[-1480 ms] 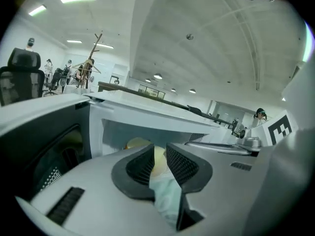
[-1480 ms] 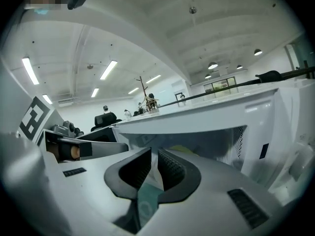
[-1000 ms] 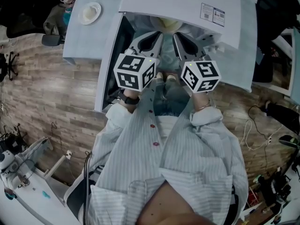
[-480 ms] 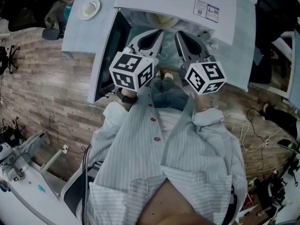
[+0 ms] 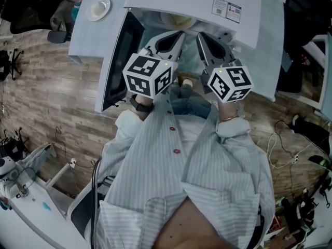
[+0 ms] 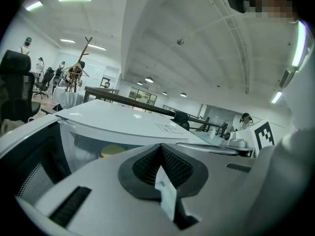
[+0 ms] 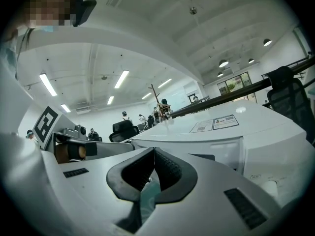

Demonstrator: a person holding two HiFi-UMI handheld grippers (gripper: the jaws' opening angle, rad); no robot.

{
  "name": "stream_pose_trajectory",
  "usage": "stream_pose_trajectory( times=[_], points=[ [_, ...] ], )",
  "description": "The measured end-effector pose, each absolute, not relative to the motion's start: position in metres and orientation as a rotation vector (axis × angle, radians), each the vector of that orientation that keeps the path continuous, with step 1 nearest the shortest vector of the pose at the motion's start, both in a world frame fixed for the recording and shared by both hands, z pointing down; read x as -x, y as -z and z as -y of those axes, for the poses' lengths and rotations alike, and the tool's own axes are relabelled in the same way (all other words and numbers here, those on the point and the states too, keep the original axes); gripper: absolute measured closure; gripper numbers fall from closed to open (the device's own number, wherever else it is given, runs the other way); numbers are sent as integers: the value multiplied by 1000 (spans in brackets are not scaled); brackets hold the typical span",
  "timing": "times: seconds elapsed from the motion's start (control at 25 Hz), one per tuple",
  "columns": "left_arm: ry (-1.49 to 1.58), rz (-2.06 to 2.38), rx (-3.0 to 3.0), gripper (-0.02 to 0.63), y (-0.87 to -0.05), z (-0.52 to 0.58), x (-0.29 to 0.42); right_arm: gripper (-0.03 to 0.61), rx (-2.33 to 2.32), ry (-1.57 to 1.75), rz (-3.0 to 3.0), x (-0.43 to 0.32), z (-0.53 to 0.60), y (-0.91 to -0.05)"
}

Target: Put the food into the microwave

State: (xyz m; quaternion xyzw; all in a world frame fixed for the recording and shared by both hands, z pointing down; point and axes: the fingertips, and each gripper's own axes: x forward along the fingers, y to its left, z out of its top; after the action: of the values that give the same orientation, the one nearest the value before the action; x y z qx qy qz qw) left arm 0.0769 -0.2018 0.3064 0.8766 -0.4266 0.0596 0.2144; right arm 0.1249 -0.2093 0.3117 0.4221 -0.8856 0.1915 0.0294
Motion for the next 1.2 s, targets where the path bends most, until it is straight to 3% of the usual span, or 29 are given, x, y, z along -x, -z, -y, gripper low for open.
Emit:
stream_pose_trajectory(
  times=[1.2],
  points=[
    [-160,1219,-2422,604,-308,202,-89,546,-1229,-610,2744,-134,208,-315]
  ],
)
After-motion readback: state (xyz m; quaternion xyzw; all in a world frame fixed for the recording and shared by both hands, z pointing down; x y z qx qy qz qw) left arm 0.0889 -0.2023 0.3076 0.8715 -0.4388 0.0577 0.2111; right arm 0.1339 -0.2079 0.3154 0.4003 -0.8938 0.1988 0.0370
